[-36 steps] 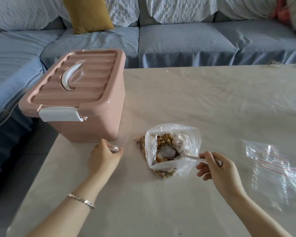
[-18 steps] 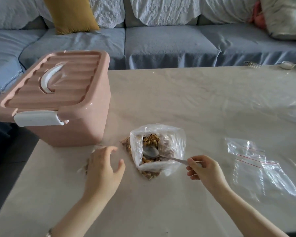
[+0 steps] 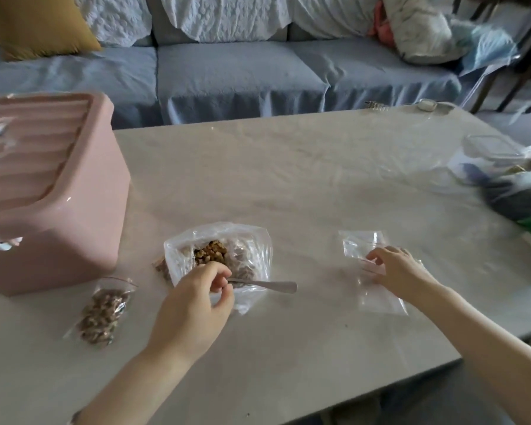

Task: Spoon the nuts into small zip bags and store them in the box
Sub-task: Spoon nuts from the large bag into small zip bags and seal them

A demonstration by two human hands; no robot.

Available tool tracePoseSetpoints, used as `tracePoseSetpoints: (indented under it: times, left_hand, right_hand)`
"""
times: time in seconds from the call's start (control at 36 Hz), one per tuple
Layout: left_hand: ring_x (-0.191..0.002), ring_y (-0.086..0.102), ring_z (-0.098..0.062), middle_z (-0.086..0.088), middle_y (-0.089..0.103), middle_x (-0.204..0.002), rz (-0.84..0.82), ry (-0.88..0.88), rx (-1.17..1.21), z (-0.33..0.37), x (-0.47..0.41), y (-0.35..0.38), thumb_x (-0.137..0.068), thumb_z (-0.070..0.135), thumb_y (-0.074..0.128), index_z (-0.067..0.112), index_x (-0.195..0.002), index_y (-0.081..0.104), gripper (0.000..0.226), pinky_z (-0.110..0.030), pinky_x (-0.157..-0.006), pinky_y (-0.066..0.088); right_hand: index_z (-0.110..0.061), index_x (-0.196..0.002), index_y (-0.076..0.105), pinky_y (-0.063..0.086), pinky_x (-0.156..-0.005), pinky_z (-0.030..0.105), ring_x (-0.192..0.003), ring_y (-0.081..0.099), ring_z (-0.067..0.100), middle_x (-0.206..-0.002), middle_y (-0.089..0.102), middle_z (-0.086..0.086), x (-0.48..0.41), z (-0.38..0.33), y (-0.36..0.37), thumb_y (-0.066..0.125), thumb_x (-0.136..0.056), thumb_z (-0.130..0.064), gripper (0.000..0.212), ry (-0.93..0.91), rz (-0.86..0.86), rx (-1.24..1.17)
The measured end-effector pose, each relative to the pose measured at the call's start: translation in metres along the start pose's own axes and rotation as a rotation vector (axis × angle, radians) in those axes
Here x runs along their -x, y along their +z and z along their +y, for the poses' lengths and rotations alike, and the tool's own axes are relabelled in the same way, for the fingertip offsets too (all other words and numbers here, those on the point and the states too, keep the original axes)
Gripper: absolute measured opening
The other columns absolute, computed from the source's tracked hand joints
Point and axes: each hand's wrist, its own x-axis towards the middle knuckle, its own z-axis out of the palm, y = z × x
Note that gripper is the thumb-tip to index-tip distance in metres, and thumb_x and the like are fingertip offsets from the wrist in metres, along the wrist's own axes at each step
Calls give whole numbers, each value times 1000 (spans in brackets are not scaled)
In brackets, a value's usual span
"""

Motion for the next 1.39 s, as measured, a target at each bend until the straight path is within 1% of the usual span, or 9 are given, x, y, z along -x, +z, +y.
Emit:
tracePoseSetpoints:
  times: [0.22, 0.36, 0.5, 0.75, 0.94, 1.03, 1.08, 1.19, 1.39]
  left_hand:
    - [-83, 59, -5, 12, 61, -86, -35, 2, 10, 0, 4, 0, -82, 12, 63, 19, -93, 63, 12, -29, -72, 51]
    - [-84, 56, -1, 13, 61, -86, -44, 11, 25, 1, 2, 0, -83, 13, 62, 19, -93, 63, 12, -21, -73, 49]
    - [-92, 51, 8, 18, 59, -83, -32, 35, 41, 7, 0, 0, -83, 13, 62, 22, -90, 62, 11, -3, -68, 38]
    - [-82, 57, 1, 13, 61, -84, -38, 33, 51, 2, 2, -3, -82, 11, 63, 21, -89, 62, 12, -15, -70, 45]
    - [-83, 57, 2, 14, 61, -85, -66, 27, 88, 6, 0, -3, -83, 13, 63, 23, -91, 61, 12, -6, -69, 40]
    - [-91, 54, 6, 15, 61, -92, -97, 22, 182, 14, -3, -7, -85, 16, 62, 31, -97, 58, 20, -1, -70, 37]
    - [-98, 49, 15, 21, 58, -101, -125, 26, 217, 21, -4, -10, -85, 23, 61, 44, -103, 49, 30, 1, -75, 35]
    - [-112, 35, 22, 37, 41, -122, -164, 49, 248, 30, -4, -19, -82, 39, 62, 49, -128, 33, 55, 2, -88, 29]
    - [-99, 45, 25, 43, 54, -98, -63, 160, 293, 35, 1, -38, -85, 22, 64, 51, -99, 45, 38, 4, -80, 30]
  right_hand:
    - [-31, -84, 56, 37, -74, 26, -84, 54, 19, -76, 50, -13, -1, 0, 0, 67, -79, -20, 16, -70, 10, -45]
    - [-25, -66, 54, 39, -66, 23, -74, 53, 15, -77, 58, -3, -1, -15, -16, 74, -75, -14, 24, -132, 62, -293]
    - [-19, -68, 50, 36, -58, 24, -63, 46, 17, -67, 54, -3, -9, -31, -33, 73, -73, -12, 26, -155, 118, -344]
    - [-16, -95, 53, 34, -53, 10, -58, 41, 12, -66, 43, -3, -12, -39, -40, 82, -66, -13, 41, -127, 177, -460]
    - [-6, -130, 44, 31, -79, 25, -92, 49, 23, -94, 52, 7, 0, -52, -55, 56, -88, -42, 56, -93, 368, -426]
    - [-6, -130, 47, 26, -88, 16, -121, 44, 25, -127, 52, 13, 20, -73, -64, 27, -86, -34, 55, -206, 472, -463]
    - [-7, -127, 50, 25, -86, 9, -117, 45, 21, -125, 53, 12, 37, -93, -69, 25, -82, -23, 55, -329, 526, -452]
    - [-11, -121, 55, 32, -73, 3, -78, 44, 0, -89, 49, -8, 69, -137, -72, 32, -81, -14, 46, -583, 440, -448]
    - [-24, -123, 52, 34, -77, 4, -84, 46, -10, -90, 46, -22, 95, -188, -51, 46, -90, -8, 37, -845, 56, -476]
